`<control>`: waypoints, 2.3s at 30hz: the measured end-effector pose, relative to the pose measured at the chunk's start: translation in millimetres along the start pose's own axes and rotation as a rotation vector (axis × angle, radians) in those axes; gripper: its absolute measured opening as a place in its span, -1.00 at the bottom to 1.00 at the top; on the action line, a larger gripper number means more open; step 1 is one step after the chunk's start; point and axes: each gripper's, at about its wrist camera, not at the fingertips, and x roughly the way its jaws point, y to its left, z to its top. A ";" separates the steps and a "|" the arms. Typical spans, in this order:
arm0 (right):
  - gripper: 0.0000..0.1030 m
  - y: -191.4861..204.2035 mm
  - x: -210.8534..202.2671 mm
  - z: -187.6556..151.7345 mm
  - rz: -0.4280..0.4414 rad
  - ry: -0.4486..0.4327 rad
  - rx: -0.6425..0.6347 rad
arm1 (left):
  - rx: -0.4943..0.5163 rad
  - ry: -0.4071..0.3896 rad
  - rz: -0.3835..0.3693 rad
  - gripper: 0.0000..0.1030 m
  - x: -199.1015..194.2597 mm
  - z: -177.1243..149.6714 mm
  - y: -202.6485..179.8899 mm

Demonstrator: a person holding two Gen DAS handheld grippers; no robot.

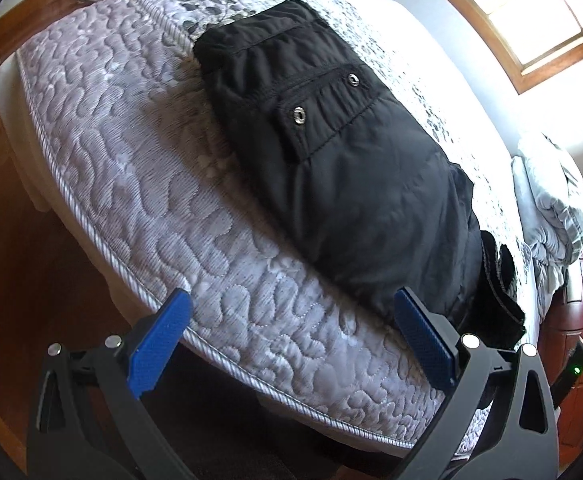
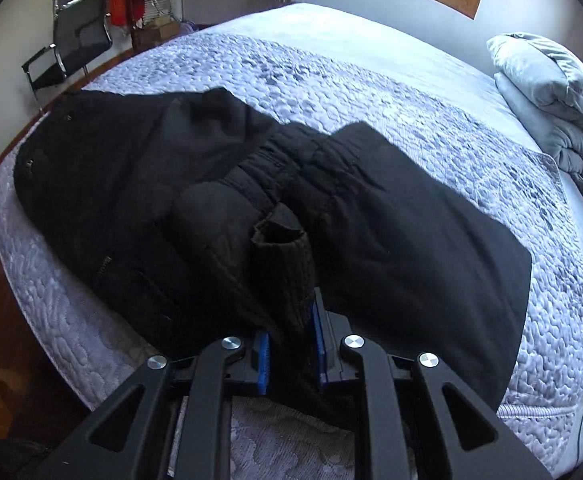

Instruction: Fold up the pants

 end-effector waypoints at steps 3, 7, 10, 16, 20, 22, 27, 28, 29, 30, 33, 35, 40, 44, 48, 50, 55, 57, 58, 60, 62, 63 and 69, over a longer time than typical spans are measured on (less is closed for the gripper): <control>-0.67 9.0 -4.9 1.6 0.010 -0.008 -0.048 | -0.012 0.004 -0.011 0.94 1.1 -1.0 0.9; -0.67 18.2 6.5 -6.7 0.008 0.031 -0.097 | 0.012 0.014 -0.021 0.94 3.3 -3.9 -6.8; -0.67 23.1 10.7 -15.3 0.017 0.050 -0.122 | 0.026 0.015 -0.018 0.94 4.9 -4.2 -11.2; -0.56 14.7 14.1 -16.6 0.072 0.050 -0.066 | 0.016 0.018 -0.032 0.94 8.2 -1.5 -17.0; -0.02 10.2 6.2 -19.7 0.170 0.059 -0.023 | 0.022 0.026 -0.039 0.94 10.1 0.0 -20.9; 0.11 7.3 -6.7 -23.1 0.251 0.041 0.011 | 0.011 0.032 -0.044 0.94 11.3 0.1 -19.9; 0.15 -19.9 -36.7 -36.4 0.444 -0.020 0.197 | -0.015 0.040 -0.053 0.94 14.9 1.6 -16.2; 0.15 -29.1 -41.7 -39.9 0.447 -0.033 0.240 | -0.021 0.042 -0.056 0.94 15.8 2.3 -15.2; 0.15 -39.4 -45.9 -43.5 0.444 -0.043 0.286 | -0.026 0.044 -0.059 0.94 16.9 3.0 -14.5; 0.15 -49.5 -49.1 -47.6 0.446 -0.050 0.331 | -0.036 0.043 -0.066 0.94 18.2 4.2 -13.9; 0.17 -81.4 -56.5 -62.1 0.434 -0.070 0.458 | -0.053 0.035 -0.095 0.94 19.3 7.8 -13.2; 0.18 -97.2 -60.1 -71.3 0.417 -0.080 0.519 | -0.057 0.023 -0.119 0.94 20.7 10.9 -14.3; 0.18 -121.6 -67.2 -92.2 0.358 -0.093 0.605 | -0.125 -0.009 -0.188 0.94 26.3 22.7 -7.4; 0.18 -122.9 -69.4 -97.0 0.334 -0.087 0.601 | -0.247 -0.042 -0.262 0.94 31.1 38.1 10.6; 0.19 -118.0 -68.2 -95.2 0.329 -0.076 0.568 | -0.374 -0.078 -0.304 0.94 37.0 55.2 30.4; 0.19 -116.2 -66.7 -94.3 0.332 -0.072 0.563 | -0.419 -0.070 -0.326 0.94 44.2 62.2 38.1; 0.19 -112.6 -62.8 -92.4 0.321 -0.053 0.549 | -0.517 -0.040 -0.377 0.93 61.9 76.1 52.1; 0.19 -111.9 -62.1 -91.9 0.319 -0.048 0.545 | -0.537 -0.039 -0.392 0.93 66.0 78.5 54.1; 0.19 -111.7 -61.7 -91.7 0.318 -0.046 0.545 | -0.547 -0.038 -0.394 0.93 67.8 79.5 55.0; 0.20 -111.7 -59.7 -90.2 0.315 -0.042 0.544 | -0.563 -0.038 -0.396 0.94 70.0 80.7 57.0; 0.20 -111.3 -58.5 -89.3 0.313 -0.038 0.540 | -0.566 -0.035 -0.396 0.94 70.7 81.3 56.7; 0.20 -110.9 -58.1 -88.6 0.312 -0.037 0.538 | -0.566 -0.033 -0.396 0.94 71.0 81.8 57.0; 0.20 -110.8 -57.3 -86.6 0.309 -0.036 0.534 | -0.571 -0.021 -0.399 0.93 76.3 89.3 65.7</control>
